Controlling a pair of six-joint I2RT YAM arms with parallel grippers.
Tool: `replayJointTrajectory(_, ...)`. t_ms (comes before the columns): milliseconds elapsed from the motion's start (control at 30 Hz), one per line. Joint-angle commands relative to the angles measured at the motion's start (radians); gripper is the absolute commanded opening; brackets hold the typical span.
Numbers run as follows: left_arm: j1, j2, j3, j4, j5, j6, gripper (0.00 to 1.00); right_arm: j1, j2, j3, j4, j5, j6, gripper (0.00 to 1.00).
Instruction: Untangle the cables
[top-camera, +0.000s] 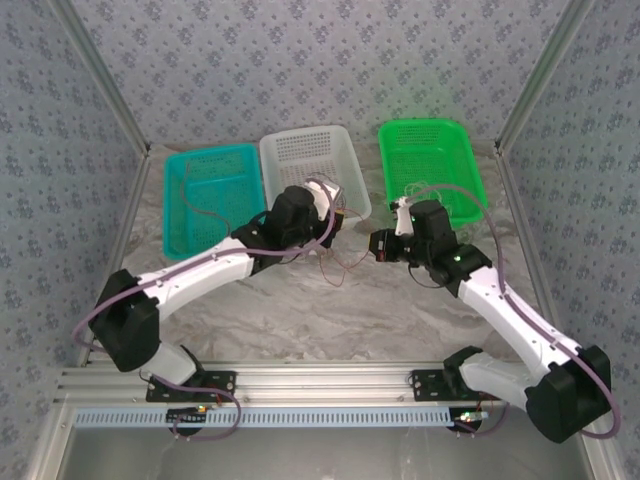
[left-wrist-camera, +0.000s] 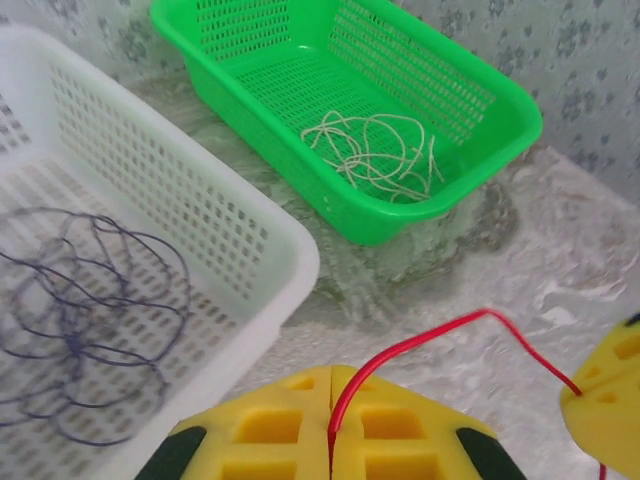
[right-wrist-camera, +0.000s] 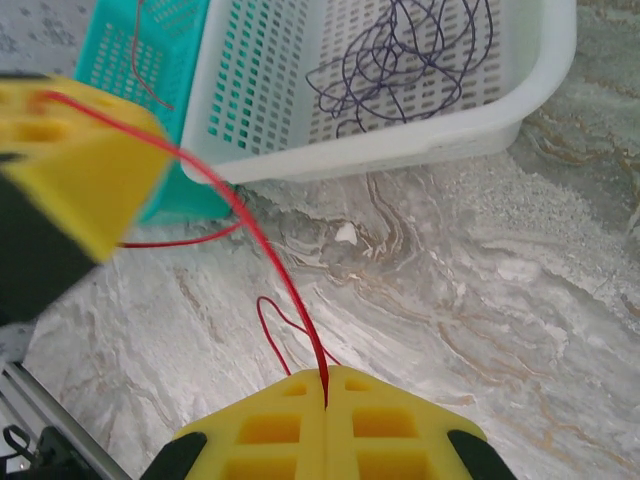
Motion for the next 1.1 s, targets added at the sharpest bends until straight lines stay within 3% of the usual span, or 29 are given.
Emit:
replayJointTrajectory(0, -0.005, -0.068, 0.099, -0.202, -0.051, 0.227, 0.02, 0.019, 0.043, 0.065, -0.061, -0.04, -0.062, 0.02)
replayJointTrajectory(100, -0.01, -0.087, 0.145, -0.3, -0.067, 0.327, 0.01, 0.039, 0.077, 0.099, -0.042, -0.058, -0.073, 0.1)
replayJointTrajectory(133, -0.01, -0.098, 0.155, -0.327, -0.083, 0.352, 0.0, 0.042, 0.083, 0.108, -0.032, -0.06, -0.072, 0.17)
replayJointTrajectory(200, -0.012, -0.121, 0.163, -0.359, -0.131, 0.381, 0.0, 0.042, 0.082, 0.115, -0.018, -0.052, -0.068, 0.36)
replayJointTrajectory(267, -0.011, -0.153, 0.157, -0.371, -0.193, 0.401, 0.0, 0.041, 0.067, 0.113, -0.008, -0.03, -0.07, 0.64)
replayJointTrajectory(333, -0.009, -0.199, 0.145, -0.367, -0.271, 0.417, 0.0, 0.038, 0.029, 0.101, 0.001, 0.011, -0.076, 0.76)
replayJointTrajectory(600, 0.048, -0.355, 0.152, -0.314, -0.465, 0.468, 0.03, -0.004, -0.106, 0.035, -0.02, 0.094, -0.085, 0.87)
replayJointTrajectory(867, 0.162, -0.46, 0.163, -0.305, -0.503, 0.49, 0.03, -0.027, -0.132, 0.01, -0.029, 0.084, -0.066, 0.87)
replayJointTrajectory(1067, 0.28, -0.505, 0.136, -0.302, -0.478, 0.434, 0.03, -0.027, -0.13, 0.005, -0.022, 0.074, -0.052, 0.87)
